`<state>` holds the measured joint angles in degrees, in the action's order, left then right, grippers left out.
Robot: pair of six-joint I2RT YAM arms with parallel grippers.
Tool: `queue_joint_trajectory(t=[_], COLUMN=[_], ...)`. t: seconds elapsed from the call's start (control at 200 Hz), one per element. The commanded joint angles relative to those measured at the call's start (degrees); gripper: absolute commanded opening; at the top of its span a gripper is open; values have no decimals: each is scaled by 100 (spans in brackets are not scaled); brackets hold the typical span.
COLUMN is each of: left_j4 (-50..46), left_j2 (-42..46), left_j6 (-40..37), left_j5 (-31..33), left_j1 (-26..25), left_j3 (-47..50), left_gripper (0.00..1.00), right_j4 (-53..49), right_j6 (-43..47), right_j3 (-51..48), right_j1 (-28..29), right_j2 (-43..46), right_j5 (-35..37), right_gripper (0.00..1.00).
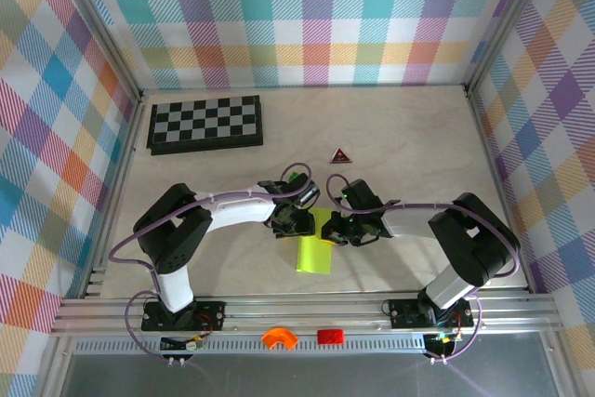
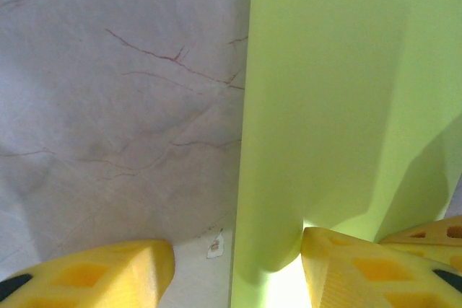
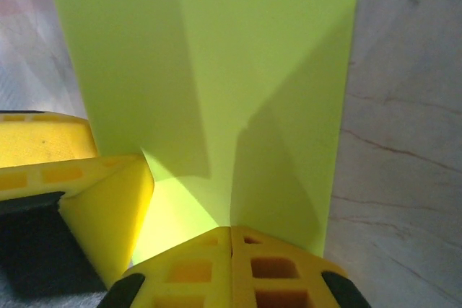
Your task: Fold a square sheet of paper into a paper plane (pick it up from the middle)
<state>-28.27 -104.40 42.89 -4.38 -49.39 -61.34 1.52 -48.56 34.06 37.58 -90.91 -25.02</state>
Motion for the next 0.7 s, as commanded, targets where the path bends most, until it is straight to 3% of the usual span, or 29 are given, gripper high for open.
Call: queue_joint_trajectory(t=[0.0, 0.285, 0.38, 0.485, 0.695], left_j4=[446, 479, 716, 1173, 3205], left_j2=[-694, 497, 970, 1357, 1639], left_j6=[46, 139, 144, 183, 578], left_j5=[195, 380, 379, 13, -1276], left_j1=[-20, 25, 112, 336, 770], left_j3=[426, 351, 506, 841, 1665], left_gripper=[55, 57, 51, 37, 3], right_j4=[-826, -1194, -1619, -2102, -2179], right_j6=[532, 1521, 1877, 2234, 2434], right_j3=[-138, 178, 490, 885, 1030], right_j1=[-26, -367, -410, -410, -443], right_j2=[-211, -553, -739, -947, -1130], right_j5=[576, 489, 636, 711, 867], right_gripper=[0, 0, 0, 0, 0])
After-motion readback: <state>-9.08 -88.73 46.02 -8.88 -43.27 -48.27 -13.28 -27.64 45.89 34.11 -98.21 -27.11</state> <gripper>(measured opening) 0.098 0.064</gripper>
